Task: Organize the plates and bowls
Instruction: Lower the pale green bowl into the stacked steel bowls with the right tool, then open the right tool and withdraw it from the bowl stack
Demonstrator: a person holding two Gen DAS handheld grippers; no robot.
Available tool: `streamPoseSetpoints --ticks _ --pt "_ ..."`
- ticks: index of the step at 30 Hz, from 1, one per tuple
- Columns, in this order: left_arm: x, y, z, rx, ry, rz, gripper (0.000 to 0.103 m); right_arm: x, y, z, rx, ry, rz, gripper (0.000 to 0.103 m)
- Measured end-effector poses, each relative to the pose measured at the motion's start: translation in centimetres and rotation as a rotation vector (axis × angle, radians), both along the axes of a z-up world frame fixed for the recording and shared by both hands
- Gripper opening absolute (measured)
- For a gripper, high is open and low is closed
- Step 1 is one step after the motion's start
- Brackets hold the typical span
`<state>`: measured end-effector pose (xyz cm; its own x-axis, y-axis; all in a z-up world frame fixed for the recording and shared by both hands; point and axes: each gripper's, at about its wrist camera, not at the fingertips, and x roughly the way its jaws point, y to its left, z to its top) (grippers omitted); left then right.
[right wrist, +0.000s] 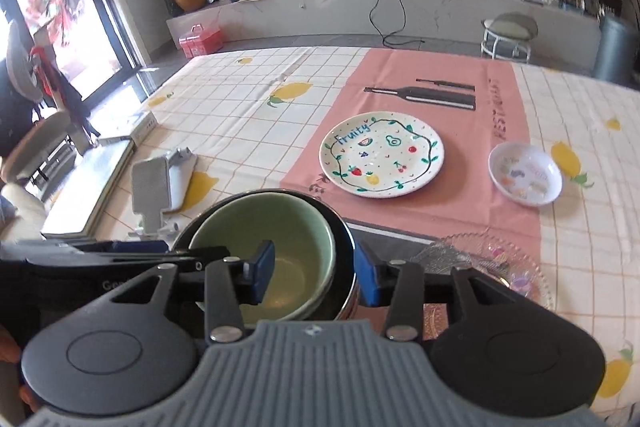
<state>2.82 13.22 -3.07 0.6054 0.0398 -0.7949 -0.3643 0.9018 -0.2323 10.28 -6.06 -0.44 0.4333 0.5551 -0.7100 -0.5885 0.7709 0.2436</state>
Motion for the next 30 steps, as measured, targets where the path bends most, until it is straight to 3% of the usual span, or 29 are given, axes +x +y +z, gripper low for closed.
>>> streamPoseSetpoints --ticks 5,11,21,30 --pt "0.2 -0.2 -0.5 -0.032 0.009 -0.030 0.086 1.2 -0.2 -1.2 -0.033 0.017 -0.132 0.045" --pt "0.1 -0.3 -0.6 -0.065 0.014 -0.043 0.086 1.9 0.3 -3.6 -0.041 0.130 -0.085 0.045" --pt "-0.5 -0.5 0.3 -0.058 -0.014 -0.063 0.082 1.0 1.2 -3.9 -0.108 0.107 0.003 0.046" --pt "-1.0 -0.8 1.4 -0.006 -0.085 -0.050 0.084 1.0 0.9 -3.1 -0.080 0.095 -0.008 0.057"
